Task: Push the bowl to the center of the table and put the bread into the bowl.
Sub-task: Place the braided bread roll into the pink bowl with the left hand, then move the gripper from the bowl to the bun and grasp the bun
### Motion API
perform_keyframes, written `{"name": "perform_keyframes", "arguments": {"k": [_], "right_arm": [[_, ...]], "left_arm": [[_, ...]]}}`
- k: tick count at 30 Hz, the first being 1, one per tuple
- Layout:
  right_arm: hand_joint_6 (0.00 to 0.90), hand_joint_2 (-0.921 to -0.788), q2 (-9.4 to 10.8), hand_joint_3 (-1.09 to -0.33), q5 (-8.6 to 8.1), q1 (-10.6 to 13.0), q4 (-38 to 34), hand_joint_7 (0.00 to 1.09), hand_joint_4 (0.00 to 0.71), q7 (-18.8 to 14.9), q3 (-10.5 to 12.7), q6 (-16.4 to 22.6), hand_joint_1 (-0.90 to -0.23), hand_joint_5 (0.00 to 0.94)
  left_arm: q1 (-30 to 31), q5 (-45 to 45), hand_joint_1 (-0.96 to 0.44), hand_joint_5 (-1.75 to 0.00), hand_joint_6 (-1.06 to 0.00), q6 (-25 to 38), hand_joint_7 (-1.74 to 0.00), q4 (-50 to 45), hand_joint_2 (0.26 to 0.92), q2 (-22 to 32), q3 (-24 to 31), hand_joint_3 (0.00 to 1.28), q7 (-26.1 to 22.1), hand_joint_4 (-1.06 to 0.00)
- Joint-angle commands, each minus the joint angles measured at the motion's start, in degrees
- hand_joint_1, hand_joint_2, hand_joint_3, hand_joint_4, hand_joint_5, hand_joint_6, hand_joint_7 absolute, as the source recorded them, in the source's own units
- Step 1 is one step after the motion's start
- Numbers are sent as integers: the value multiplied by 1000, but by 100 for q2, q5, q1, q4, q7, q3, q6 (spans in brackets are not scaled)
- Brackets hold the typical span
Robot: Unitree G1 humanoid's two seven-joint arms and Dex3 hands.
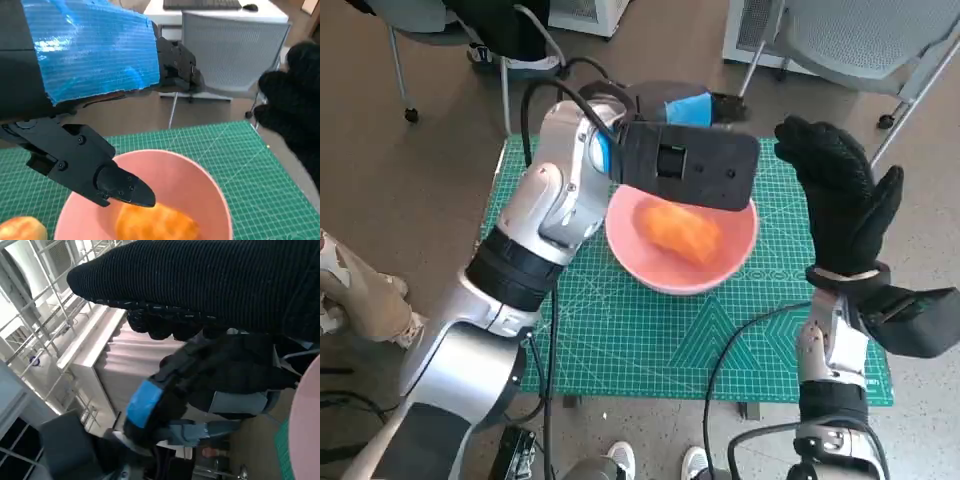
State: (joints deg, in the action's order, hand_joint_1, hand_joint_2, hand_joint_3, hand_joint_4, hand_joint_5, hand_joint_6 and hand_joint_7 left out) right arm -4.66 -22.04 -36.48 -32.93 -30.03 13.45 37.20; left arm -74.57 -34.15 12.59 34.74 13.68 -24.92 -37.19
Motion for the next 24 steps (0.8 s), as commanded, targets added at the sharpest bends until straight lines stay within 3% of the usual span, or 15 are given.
{"name": "perform_keyframes", "arguments": {"k": [1,8,15,24], "right_arm": [[46,-921,-16,-782,54,-18,-165,437,193,5,-15,21,-678,2],[44,-921,19,-786,22,-75,-274,435,192,-41,-36,69,-670,1],[42,-921,50,-792,-33,-81,-312,436,190,-112,-45,80,-666,0],[41,-921,86,-799,-98,-105,-346,438,188,-218,-42,39,-663,0]], "left_arm": [[-159,-46,-443,0,-166,80,-12,-72,780,139,38,15,70,1],[165,119,-438,1,-163,-22,-9,-532,780,447,219,11,25,1],[791,408,-420,1,-159,109,-6,-1824,779,1075,712,8,-270,1],[1981,722,-450,1,-160,-36,-5,-3317,730,2010,1603,0,-146,1]]}}
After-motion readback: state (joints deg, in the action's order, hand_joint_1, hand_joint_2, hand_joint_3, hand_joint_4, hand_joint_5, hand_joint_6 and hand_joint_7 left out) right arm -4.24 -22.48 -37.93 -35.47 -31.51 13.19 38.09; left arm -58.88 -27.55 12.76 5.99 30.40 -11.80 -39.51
